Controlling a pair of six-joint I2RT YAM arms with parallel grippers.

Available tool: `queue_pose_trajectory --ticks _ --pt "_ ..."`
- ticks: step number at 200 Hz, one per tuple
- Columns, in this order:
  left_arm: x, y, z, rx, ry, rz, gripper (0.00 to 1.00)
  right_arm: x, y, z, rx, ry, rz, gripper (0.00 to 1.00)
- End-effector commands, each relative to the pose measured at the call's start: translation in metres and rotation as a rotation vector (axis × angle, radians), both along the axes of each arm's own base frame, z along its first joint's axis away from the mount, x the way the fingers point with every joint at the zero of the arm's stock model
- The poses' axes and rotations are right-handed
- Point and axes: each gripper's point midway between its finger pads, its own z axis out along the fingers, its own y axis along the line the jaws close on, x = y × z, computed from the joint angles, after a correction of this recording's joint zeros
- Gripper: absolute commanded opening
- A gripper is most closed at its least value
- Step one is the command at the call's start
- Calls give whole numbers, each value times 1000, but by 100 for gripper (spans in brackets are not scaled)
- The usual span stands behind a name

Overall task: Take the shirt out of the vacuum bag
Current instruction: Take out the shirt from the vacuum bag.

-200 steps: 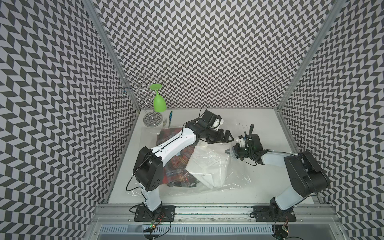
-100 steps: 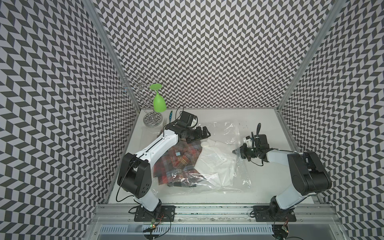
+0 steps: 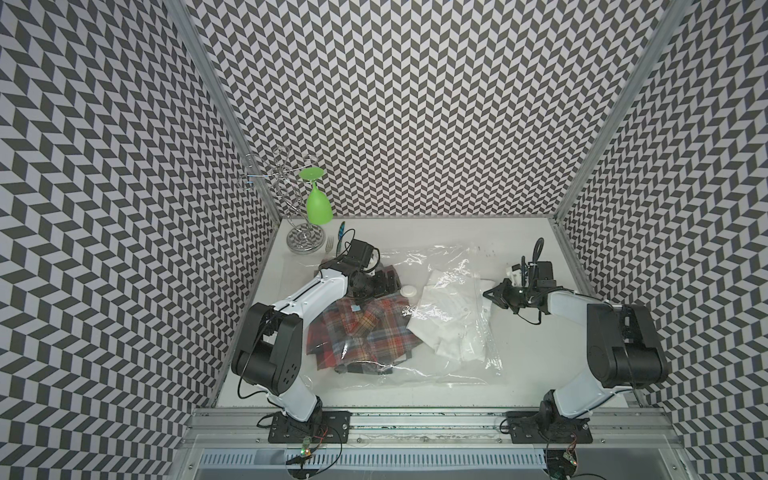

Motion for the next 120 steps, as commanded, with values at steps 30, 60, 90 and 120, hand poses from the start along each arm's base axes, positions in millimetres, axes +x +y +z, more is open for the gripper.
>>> queue_pose_trajectory --ticks 30,60,90,120 --pt "-6 26 -18 71 26 27 99 5 -47 0 -75 5 -127 0" --pt "-6 34 -23 81 35 36 99 8 -75 4 -107 10 -215 0" --pt "-4 44 -27 90 45 47 99 9 -112 8 -133 15 -323 0" --pt "-1 51 -29 98 48 50 99 5 -151 14 -142 11 -448 0"
